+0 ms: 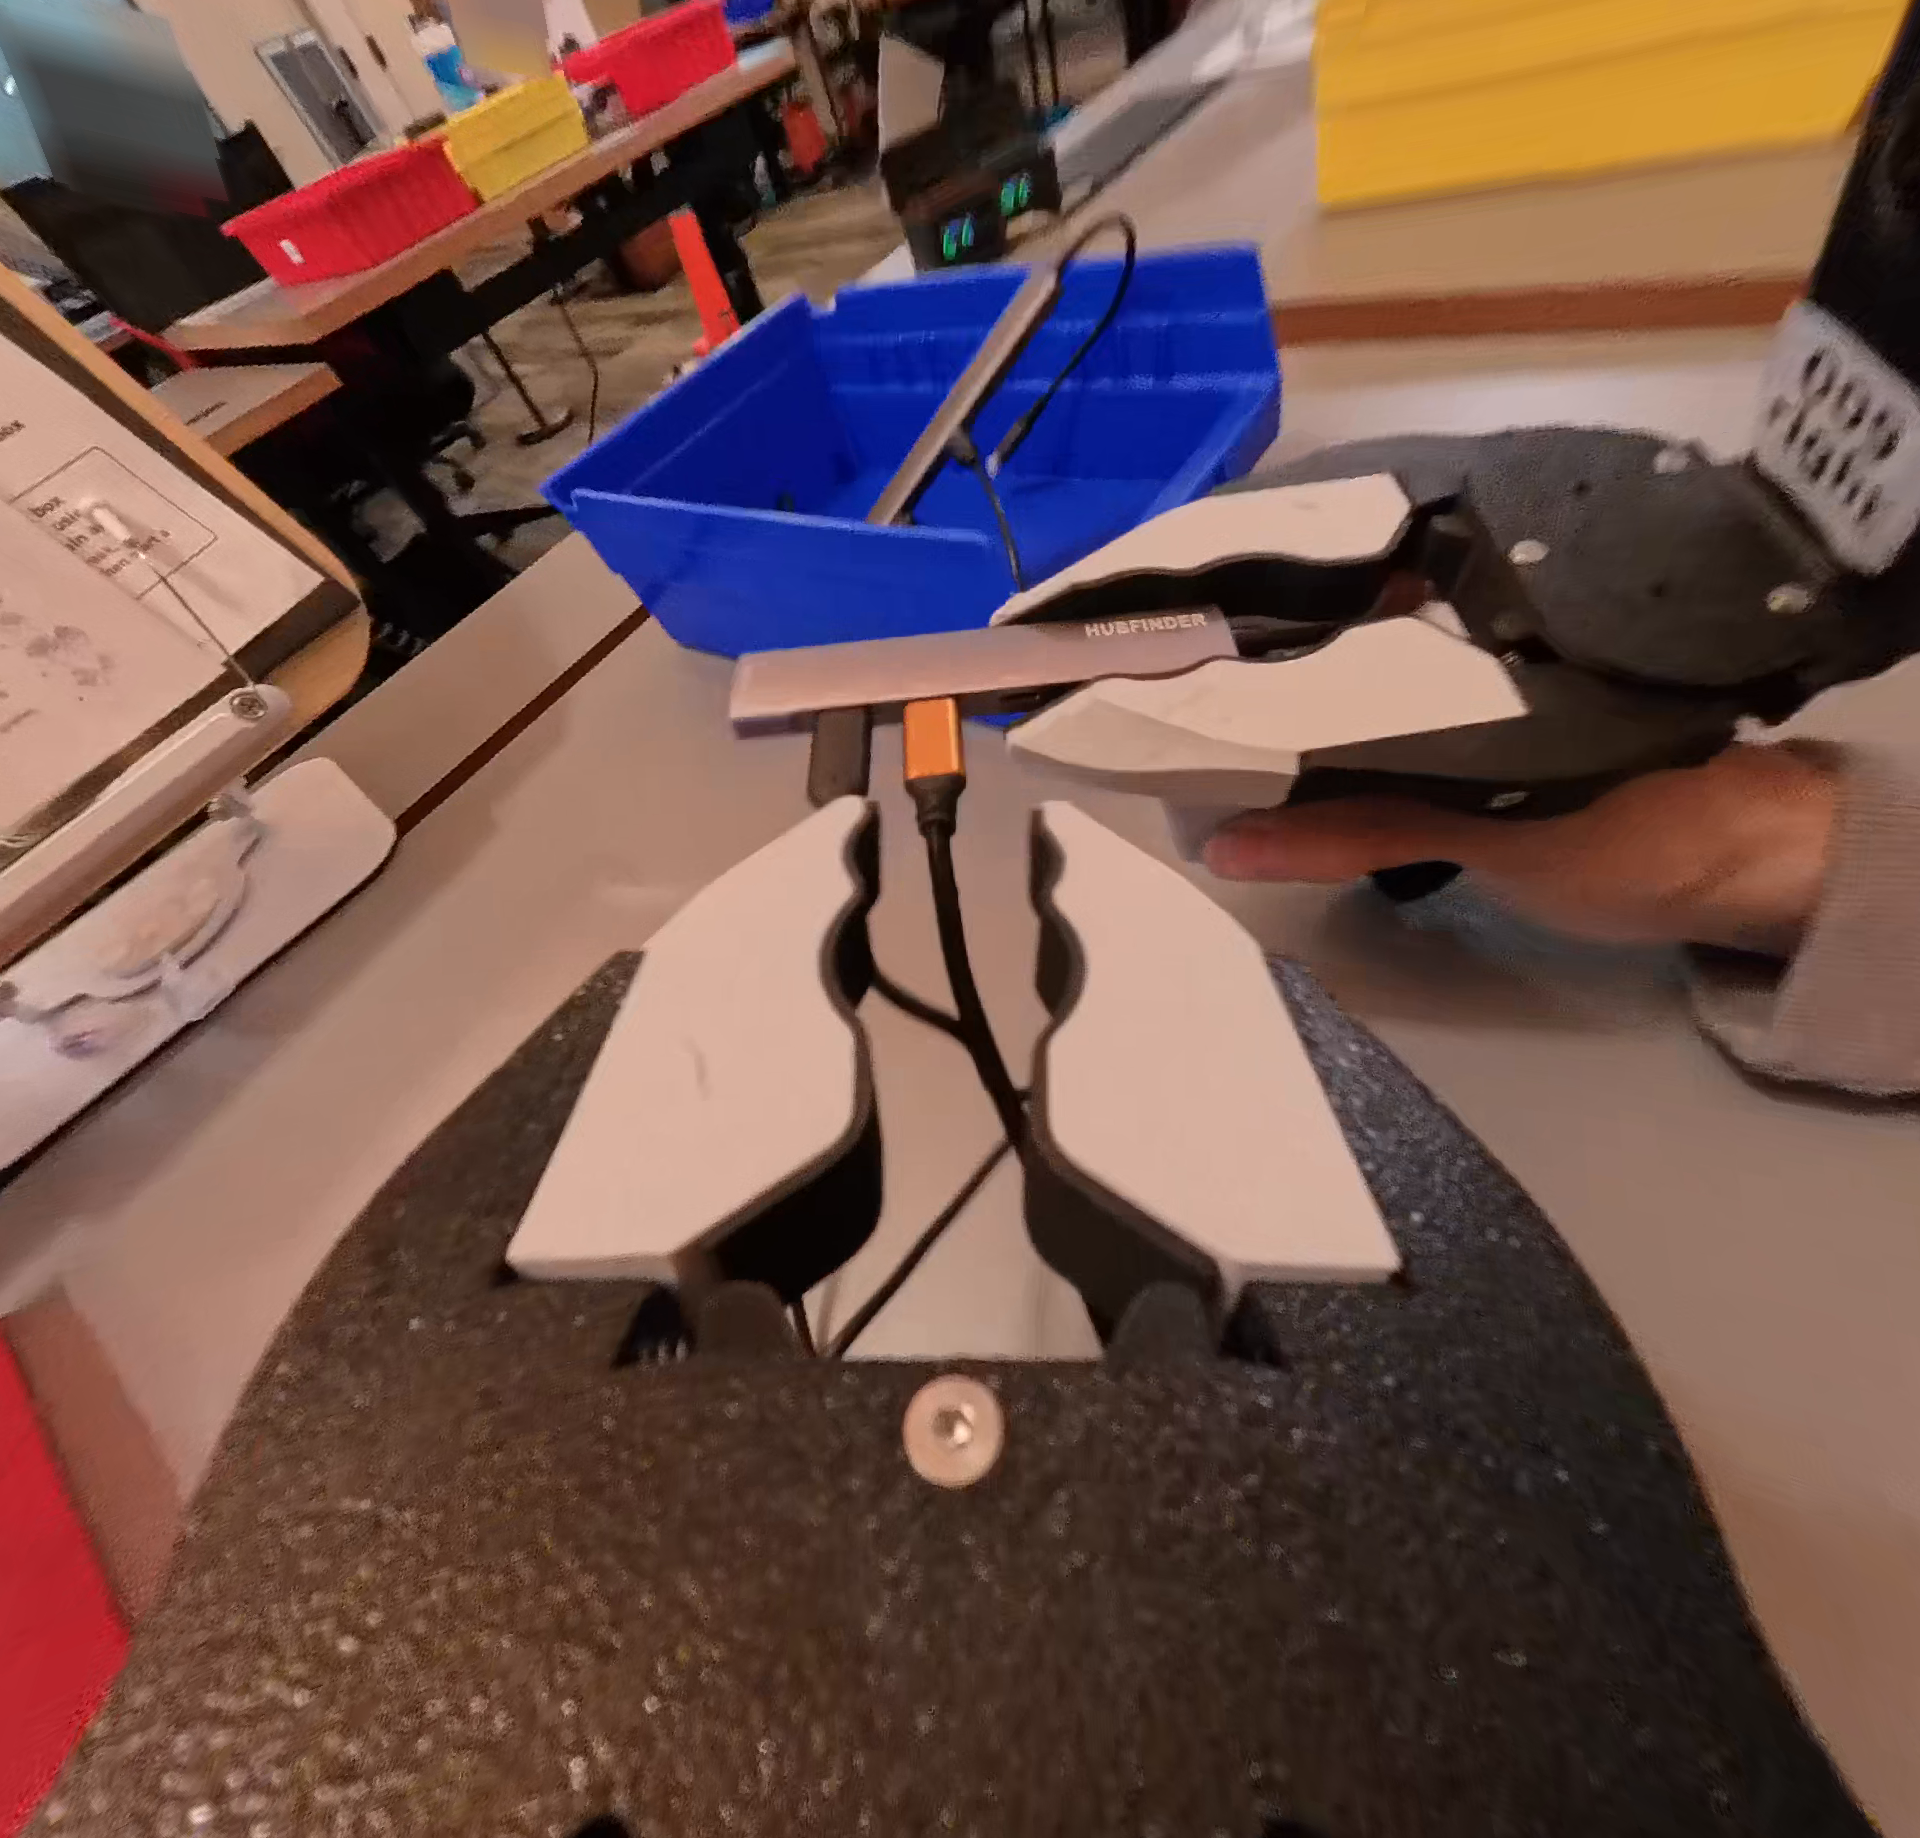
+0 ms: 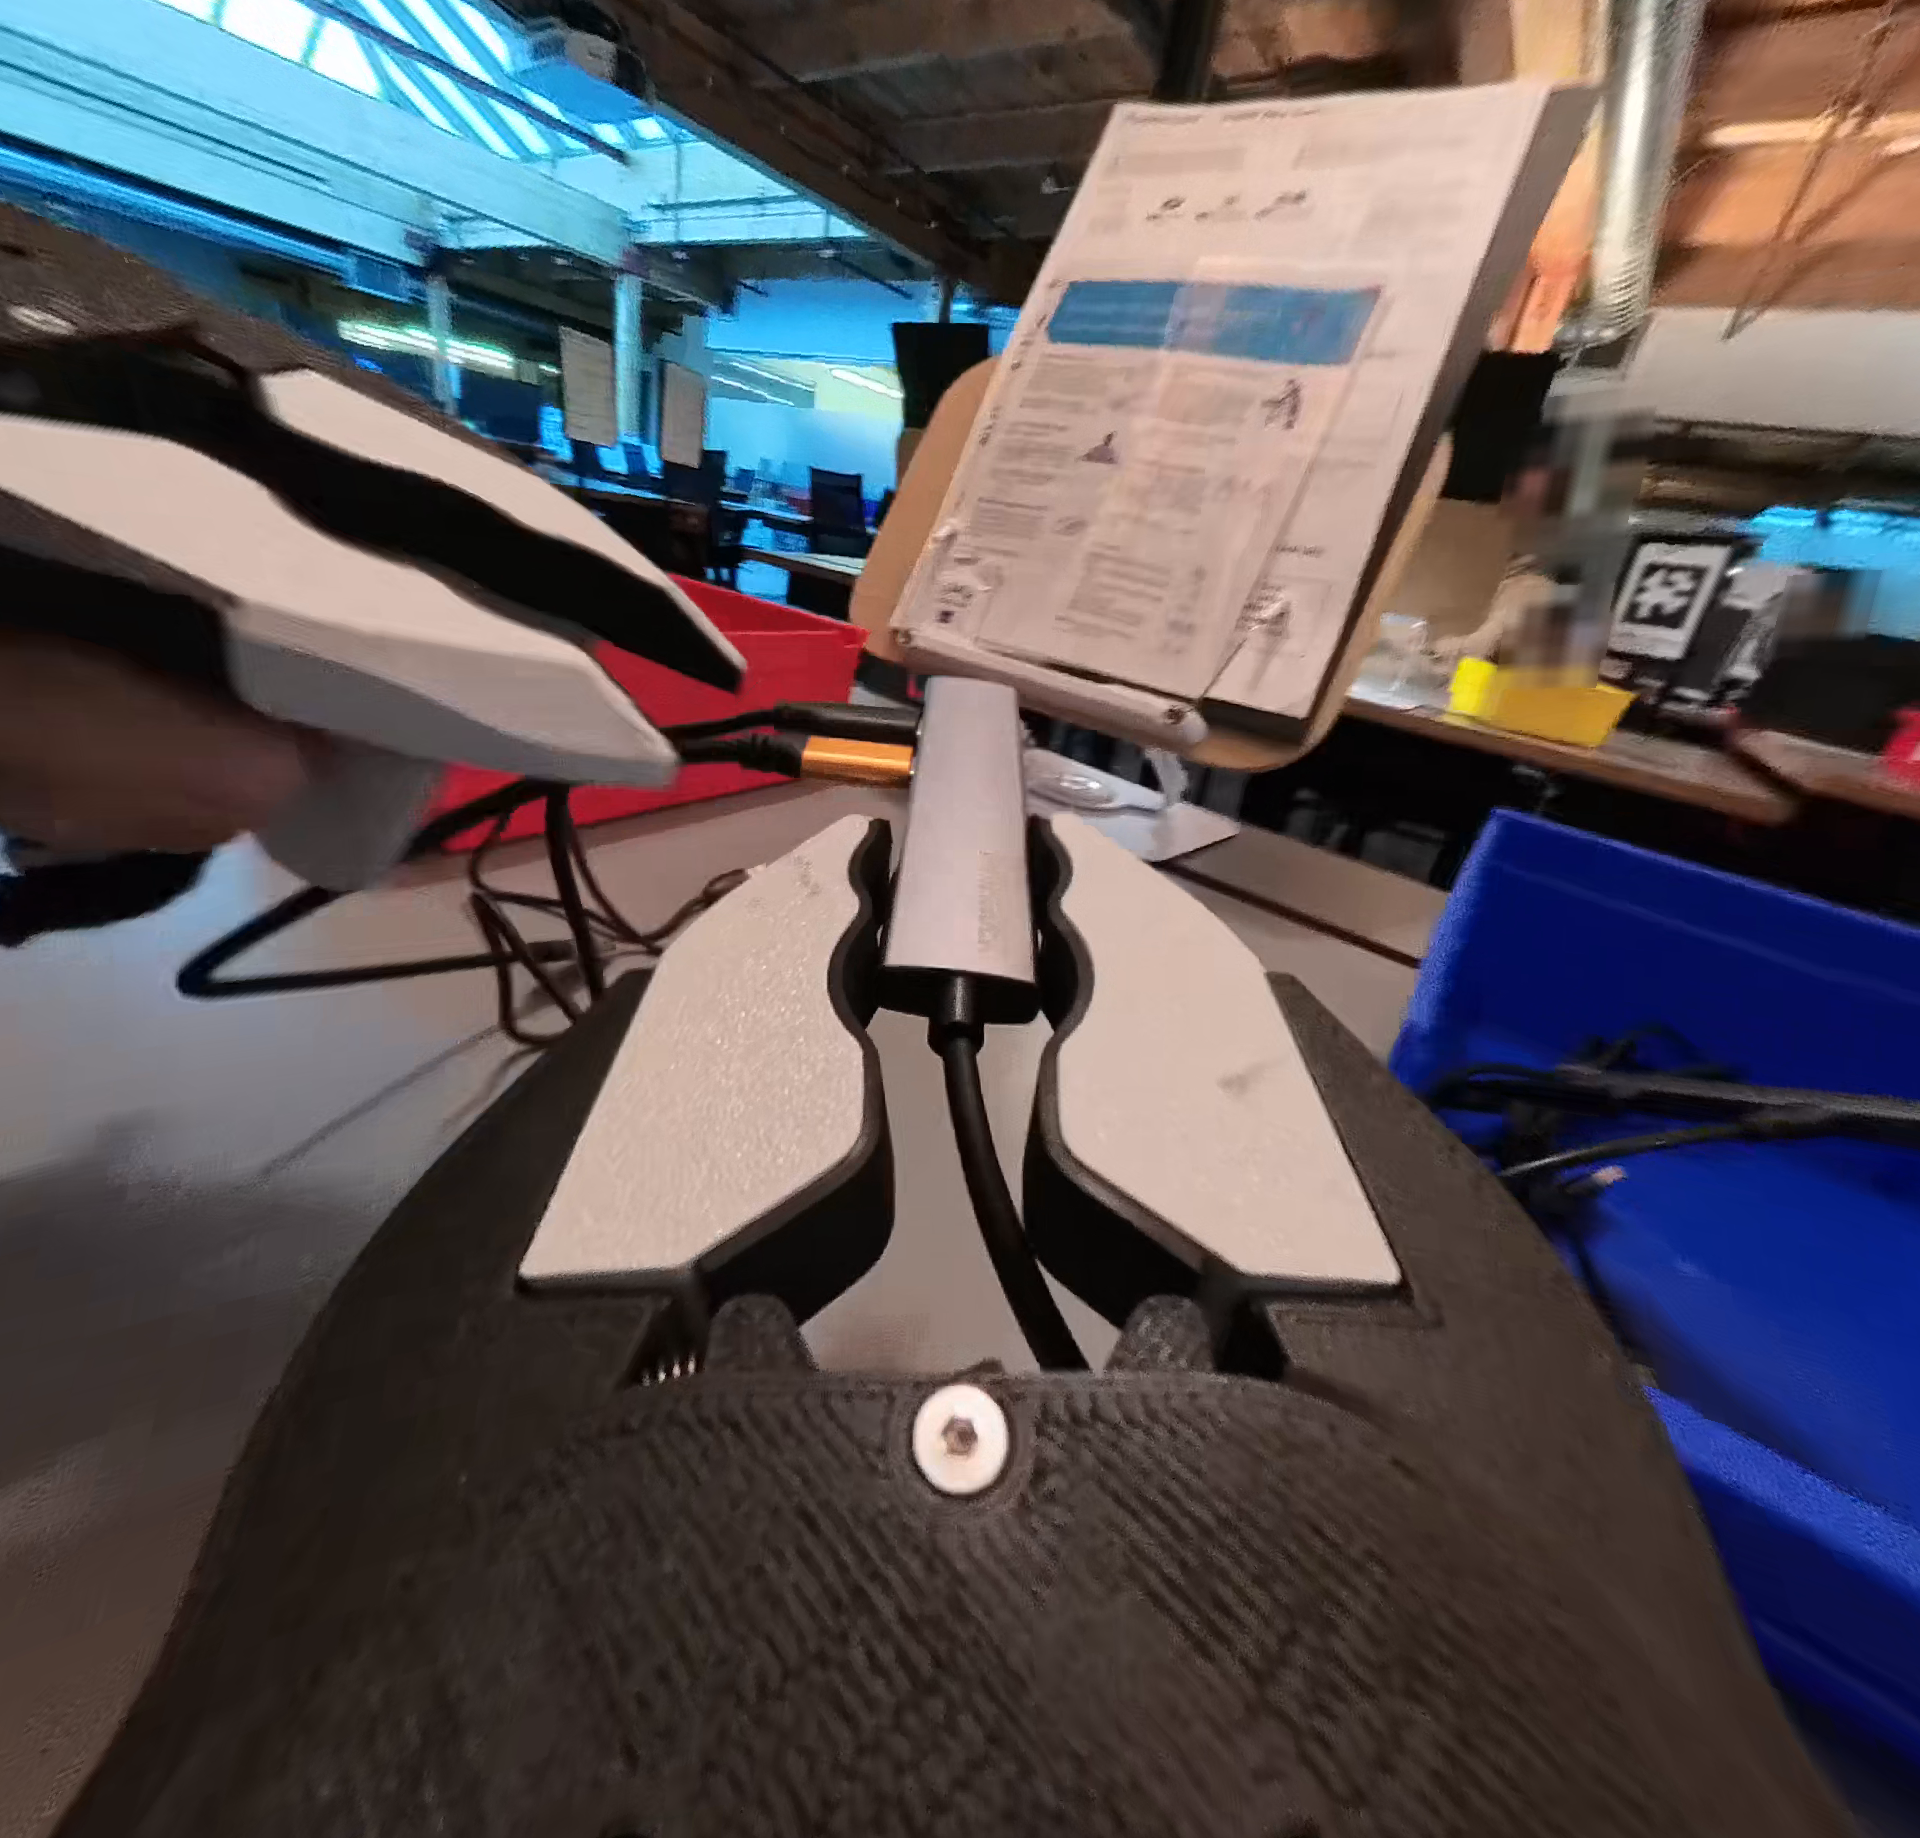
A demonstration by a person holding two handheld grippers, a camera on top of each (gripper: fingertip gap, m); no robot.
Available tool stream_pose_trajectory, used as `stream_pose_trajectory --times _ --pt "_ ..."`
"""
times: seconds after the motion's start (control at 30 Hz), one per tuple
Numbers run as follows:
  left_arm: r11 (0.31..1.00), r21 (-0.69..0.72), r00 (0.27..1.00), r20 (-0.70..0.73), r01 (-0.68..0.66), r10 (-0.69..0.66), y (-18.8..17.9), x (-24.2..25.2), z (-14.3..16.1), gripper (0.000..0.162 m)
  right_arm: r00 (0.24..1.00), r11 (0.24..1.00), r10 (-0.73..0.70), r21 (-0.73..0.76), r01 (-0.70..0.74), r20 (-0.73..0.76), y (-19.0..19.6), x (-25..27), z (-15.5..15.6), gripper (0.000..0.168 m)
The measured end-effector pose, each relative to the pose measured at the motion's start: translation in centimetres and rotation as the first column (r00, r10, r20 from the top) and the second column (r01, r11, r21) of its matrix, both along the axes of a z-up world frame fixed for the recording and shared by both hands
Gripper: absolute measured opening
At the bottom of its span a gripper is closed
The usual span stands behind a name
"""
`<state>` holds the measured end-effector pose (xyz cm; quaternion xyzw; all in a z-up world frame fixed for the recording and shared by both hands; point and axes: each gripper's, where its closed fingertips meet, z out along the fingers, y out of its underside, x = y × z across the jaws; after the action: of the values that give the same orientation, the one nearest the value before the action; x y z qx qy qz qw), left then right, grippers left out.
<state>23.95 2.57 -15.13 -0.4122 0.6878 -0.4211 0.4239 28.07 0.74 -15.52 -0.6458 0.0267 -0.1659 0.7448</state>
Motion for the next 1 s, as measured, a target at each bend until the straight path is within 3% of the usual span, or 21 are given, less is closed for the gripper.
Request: stream_pose_trajectory --times 0.1,0.17,0.3,0.4,0.53,0.8,1.0 --pt "0.980 -0.199 0.994 0.110 -0.003 0.026 2.5 -2.2 2.9 0.040 0.999 0.999 0.042 0.026 -0.042 -0.007 -1.1 0.1 2.3 0.026" --pt "0.970 -0.233 0.984 0.148 -0.066 0.102 6.1 -3.5 3.2 0.041 0.998 0.996 0.052 0.074 -0.050 -0.022 -2.4 0.4 4.6 0.026" --pt "0.962 -0.209 0.983 0.004 -0.178 0.183 11.2 -5.0 -2.1 0.053 0.996 0.979 0.076 0.193 -0.065 -0.052 -5.1 0.1 10.0 0.026" --pt "0.943 -0.287 0.985 -0.010 -0.166 0.170 11.5 -5.2 -4.3 0.055 0.998 0.974 0.043 0.225 -0.033 -0.039 -6.5 0.5 13.5 0.026" --pt "0.960 -0.252 0.990 0.041 -0.119 0.133 10.9 -4.4 -5.1 0.055 1.000 0.982 -0.003 0.190 0.006 -0.014 -7.1 2.7 18.3 0.026" --pt "0.975 -0.204 0.955 0.259 -0.091 0.143 10.8 -3.0 -2.8 0.047 0.993 0.995 -0.091 0.049 0.087 0.080 -6.2 8.4 29.4 0.026" --pt "0.978 -0.185 0.887 0.428 -0.101 0.173 11.2 -4.8 -1.0 0.038 0.988 0.977 -0.139 0.176 0.124 0.074 -6.7 13.3 42.1 0.026"
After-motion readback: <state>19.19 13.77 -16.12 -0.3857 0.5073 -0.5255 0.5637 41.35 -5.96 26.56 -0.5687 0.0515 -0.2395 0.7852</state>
